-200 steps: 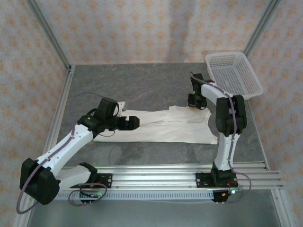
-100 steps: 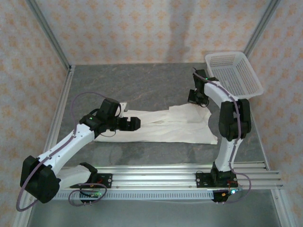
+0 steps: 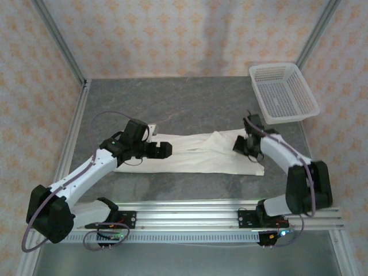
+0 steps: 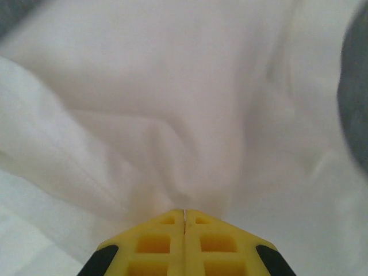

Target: Fold the inside-out t-shirt

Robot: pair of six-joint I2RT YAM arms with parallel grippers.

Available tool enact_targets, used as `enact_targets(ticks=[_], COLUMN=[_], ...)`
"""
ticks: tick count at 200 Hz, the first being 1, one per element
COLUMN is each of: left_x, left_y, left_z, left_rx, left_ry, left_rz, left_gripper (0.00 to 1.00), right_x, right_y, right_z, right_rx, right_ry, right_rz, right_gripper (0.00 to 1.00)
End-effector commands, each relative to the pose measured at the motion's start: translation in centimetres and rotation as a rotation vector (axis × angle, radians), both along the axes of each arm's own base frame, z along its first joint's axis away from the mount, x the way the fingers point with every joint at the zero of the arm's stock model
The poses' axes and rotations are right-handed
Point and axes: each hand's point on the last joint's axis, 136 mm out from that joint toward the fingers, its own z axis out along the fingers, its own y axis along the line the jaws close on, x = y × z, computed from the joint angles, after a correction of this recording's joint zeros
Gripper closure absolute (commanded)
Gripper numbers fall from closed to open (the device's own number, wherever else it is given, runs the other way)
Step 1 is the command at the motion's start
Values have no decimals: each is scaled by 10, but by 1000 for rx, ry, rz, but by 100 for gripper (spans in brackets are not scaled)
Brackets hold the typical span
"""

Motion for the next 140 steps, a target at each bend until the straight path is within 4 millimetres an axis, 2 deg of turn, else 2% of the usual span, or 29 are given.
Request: enact_targets(ticks=[1, 7, 16, 29, 49, 67, 86, 104, 122, 140], left_x=[6, 6, 7, 6, 6, 6, 6, 4, 2, 2], left_y=[-4, -5, -5, -6, -6, -6, -6, -5, -1, 3], left_z=[1, 0, 0, -2, -2, -1, 0, 1, 1, -3], left_rx=[4, 6, 7, 7, 6, 5, 0, 1, 17, 34], left_ry=[-17, -17, -16, -15, -16, -21, -25, -30, -33, -32], left_rz=[-2, -2, -3, -3, 1, 5, 11, 14, 19, 28], left_gripper=[7, 7, 7, 7, 7, 7, 7, 7, 7, 7], right_x=[-28, -34, -40, -35, -6, 25, 55, 73, 74, 65], right_y=[13, 11, 7, 1, 9, 28, 51, 64, 79, 87], right_z=[-4, -3, 2, 21, 57, 74, 66, 50, 37, 26], right_rx=[105, 113, 110, 91, 128, 139, 120, 112, 146, 130], right_ry=[-33, -40, -62, -120, -237, -265, -208, -153, -97, -90], right_rz=[-79, -95, -119, -138, -118, -45, 46, 77, 107, 147], right_gripper=[98, 95, 85, 73, 65, 63, 63, 62, 60, 52])
